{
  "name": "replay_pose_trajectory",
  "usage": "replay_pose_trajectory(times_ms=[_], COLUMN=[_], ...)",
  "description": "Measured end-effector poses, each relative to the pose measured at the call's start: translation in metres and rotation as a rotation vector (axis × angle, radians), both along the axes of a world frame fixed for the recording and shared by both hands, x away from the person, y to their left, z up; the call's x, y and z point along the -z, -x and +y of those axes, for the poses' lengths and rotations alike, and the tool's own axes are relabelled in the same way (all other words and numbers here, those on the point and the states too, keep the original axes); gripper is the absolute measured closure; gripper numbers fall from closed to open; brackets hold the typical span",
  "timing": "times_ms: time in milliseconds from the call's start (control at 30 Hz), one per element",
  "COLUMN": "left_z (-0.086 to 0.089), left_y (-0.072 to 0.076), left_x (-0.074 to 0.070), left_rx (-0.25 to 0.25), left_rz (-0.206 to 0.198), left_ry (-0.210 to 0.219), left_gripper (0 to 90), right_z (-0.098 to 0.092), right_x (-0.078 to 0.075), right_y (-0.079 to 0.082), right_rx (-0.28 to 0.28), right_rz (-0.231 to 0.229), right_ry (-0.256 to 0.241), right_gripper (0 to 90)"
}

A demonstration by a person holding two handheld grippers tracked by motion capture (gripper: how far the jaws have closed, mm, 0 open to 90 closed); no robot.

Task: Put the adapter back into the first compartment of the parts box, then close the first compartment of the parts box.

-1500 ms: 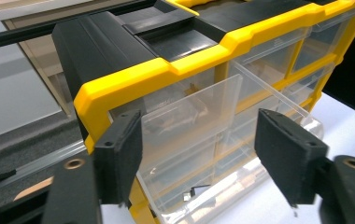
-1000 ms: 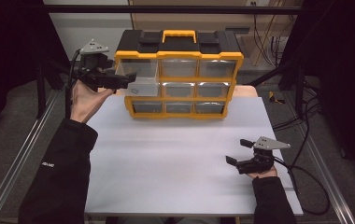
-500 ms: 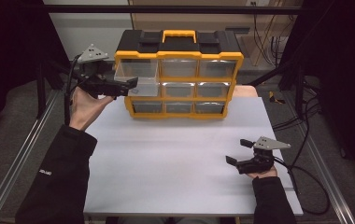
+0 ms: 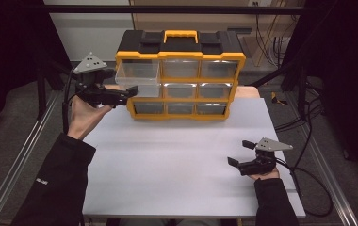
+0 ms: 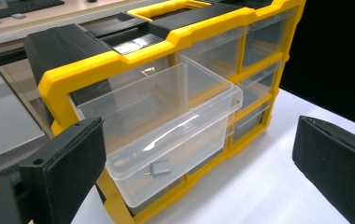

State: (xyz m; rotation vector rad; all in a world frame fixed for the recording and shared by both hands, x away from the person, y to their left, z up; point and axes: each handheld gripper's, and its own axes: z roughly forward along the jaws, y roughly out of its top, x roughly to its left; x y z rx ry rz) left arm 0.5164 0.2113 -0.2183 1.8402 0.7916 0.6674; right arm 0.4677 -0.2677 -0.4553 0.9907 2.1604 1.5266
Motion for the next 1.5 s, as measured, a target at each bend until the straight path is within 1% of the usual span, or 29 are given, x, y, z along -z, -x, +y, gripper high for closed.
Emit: replay_pose_trajectory(times_ms=[433,500,600,633,667,700,733,767,800,833,867,900,933,1133,1200,1333,1433,1500], left_z=[0.002,0.001,0.001,0.001,0.001,0.002,0.002,0.003,0.003,0.004,0.004,0.004,0.004,0.004,0.004,0.002,0.002,0.001], left_y=[0.007,0.007,0.007,0.008,0.009,0.009,0.010,0.011,0.011,0.010,0.011,0.011,0.011,0.013,0.013,0.012,0.011,0.011], left_x=[0.014,0.016,0.019,0.020,0.021,0.023,0.023,0.025,0.025,0.026,0.027,0.028,0.029,0.036,0.038,0.044,0.047,0.049], left_rx=[0.020,0.018,0.019,0.021,0.021,0.020,0.018,0.017,0.017,0.017,0.015,0.015,0.014,0.020,0.028,0.027,0.031,0.034], left_rz=[0.005,0.006,0.007,0.018,0.009,0.018,0.008,0.017,0.018,0.009,0.022,0.012,0.021,0.029,0.032,0.033,0.038,0.046], left_ry=[0.011,0.005,0.009,0.011,0.009,0.012,0.010,0.016,0.018,0.014,0.015,0.010,0.017,0.019,0.021,0.009,0.018,0.015], left_gripper=[2.0,2.0,2.0,2.0,2.1,2.2,2.3,2.5,2.9,3.3,3.5,3.6,4.1,9.4,12.1,17.2,22.3,25.1], right_z=[0.000,0.000,-0.001,-0.001,0.000,0.000,0.000,0.000,0.000,0.000,0.000,0.000,0.000,0.000,0.000,0.000,0.000,0.000], right_x=[0.000,0.000,0.000,0.000,0.000,0.000,0.000,0.000,0.000,0.000,0.000,0.000,0.000,0.000,0.000,0.001,0.001,0.001], right_y=[0.000,0.000,0.000,0.000,0.000,0.000,-0.001,-0.001,-0.001,-0.001,0.000,0.000,0.000,0.000,0.000,-0.001,-0.001,-0.001], right_rx=[0.000,0.000,0.001,0.000,0.000,-0.001,-0.001,0.000,-0.001,-0.001,0.000,0.000,0.000,-0.001,-0.001,-0.001,0.000,-0.002], right_rz=[0.000,0.001,-0.002,-0.001,-0.001,-0.001,0.000,0.000,0.000,0.000,0.000,0.001,0.000,0.001,0.000,0.001,0.002,0.001], right_ry=[0.001,0.002,-0.002,-0.003,-0.002,-0.002,0.000,0.000,0.000,-0.001,0.000,0.000,-0.001,0.000,-0.002,0.001,0.002,0.003], right_gripper=[1.7,1.7,1.7,1.7,1.7,1.7,1.7,1.7,1.7,1.7,1.7,1.7,1.7,1.7,1.7,1.7,1.7,1.7])
